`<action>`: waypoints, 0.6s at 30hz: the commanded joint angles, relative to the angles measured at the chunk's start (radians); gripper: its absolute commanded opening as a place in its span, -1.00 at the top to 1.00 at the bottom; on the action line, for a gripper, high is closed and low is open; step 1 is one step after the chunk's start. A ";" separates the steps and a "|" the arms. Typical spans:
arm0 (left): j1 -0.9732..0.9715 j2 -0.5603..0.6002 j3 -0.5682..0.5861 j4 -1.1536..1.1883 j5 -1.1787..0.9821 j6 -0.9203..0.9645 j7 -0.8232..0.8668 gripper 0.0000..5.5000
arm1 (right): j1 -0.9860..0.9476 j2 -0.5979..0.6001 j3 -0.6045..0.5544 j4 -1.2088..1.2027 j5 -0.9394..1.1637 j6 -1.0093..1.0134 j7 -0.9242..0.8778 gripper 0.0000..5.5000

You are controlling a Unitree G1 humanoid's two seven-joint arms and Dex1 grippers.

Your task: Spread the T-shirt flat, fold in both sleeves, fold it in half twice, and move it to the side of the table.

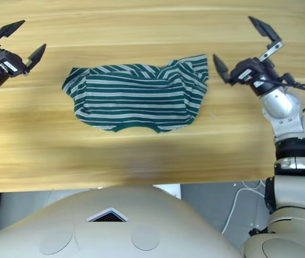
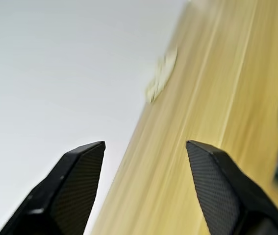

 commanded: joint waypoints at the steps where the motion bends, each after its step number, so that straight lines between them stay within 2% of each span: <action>1: 0.232 0.082 -0.189 -0.298 -0.204 0.033 -0.315 -0.12 | 0.185 -0.076 0.095 -0.280 0.061 -0.047 0.158 -0.96; 4: 0.319 0.108 -0.208 -0.409 -0.134 0.054 -0.380 -0.12 | 0.251 -0.099 0.147 -0.404 0.066 -0.013 0.253 -0.96; 9: 0.376 0.088 -0.204 -0.471 -0.019 0.109 -0.408 -0.12 | 0.290 -0.096 0.203 -0.463 -0.012 0.083 0.366 -0.96; 15: 0.356 0.048 -0.168 -0.429 0.123 0.190 -0.363 -0.12 | 0.280 -0.085 0.200 -0.405 -0.285 0.207 0.346 -0.96; 18: 0.356 0.041 -0.154 -0.420 0.177 0.209 -0.338 -0.12 | 0.305 -0.114 0.184 -0.420 -0.314 0.222 0.337 -0.96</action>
